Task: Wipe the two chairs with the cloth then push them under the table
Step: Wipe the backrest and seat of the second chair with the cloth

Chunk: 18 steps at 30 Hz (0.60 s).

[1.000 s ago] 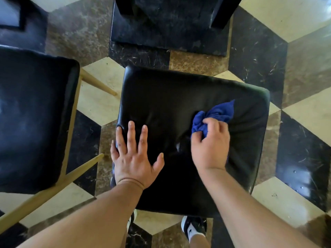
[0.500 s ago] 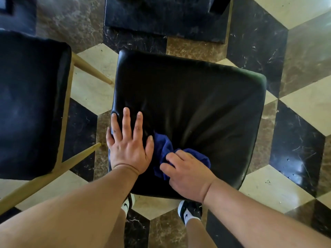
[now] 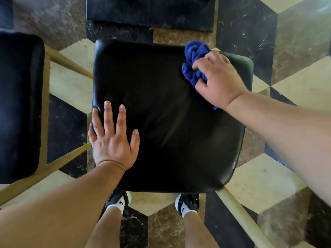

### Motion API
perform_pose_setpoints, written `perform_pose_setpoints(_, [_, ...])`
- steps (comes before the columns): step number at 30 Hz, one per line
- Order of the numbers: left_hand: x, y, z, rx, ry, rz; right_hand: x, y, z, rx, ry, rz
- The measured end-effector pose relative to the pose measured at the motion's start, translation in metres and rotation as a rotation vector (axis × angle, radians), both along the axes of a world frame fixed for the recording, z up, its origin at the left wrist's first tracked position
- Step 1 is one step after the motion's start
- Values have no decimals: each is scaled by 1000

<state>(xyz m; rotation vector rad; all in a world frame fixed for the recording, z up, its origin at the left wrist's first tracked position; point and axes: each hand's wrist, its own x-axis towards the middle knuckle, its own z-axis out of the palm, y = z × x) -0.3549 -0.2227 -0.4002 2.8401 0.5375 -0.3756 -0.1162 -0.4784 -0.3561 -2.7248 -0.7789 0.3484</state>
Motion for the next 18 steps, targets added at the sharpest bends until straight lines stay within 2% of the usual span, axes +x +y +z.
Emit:
perform_pose_setpoints(2, [0,0,-1,6,-6,0,-24,2,0,-30,-6,20])
perform_pose_setpoints(4, [-1,0,-1,5,-10,0,-63,1,5,-29,28,150])
perform_pose_setpoints(7, [-2,-1,-1,5,-12,4,-126,-12,11,20,96,485])
perform_pose_setpoints(10, [-1,-1,-1,3,-7,4,-177,-39,14,-35,281,828])
perform_pose_setpoints(12, [0,-1,0,5,-8,4,-190,-54,15,-51,355,974])
perform_pose_setpoints(15, [0,-1,0,6,-10,8,-176,-60,13,-43,351,1074])
perform_pose_setpoints(18, [0,0,0,9,-10,7,-137,-64,10,-26,239,935])
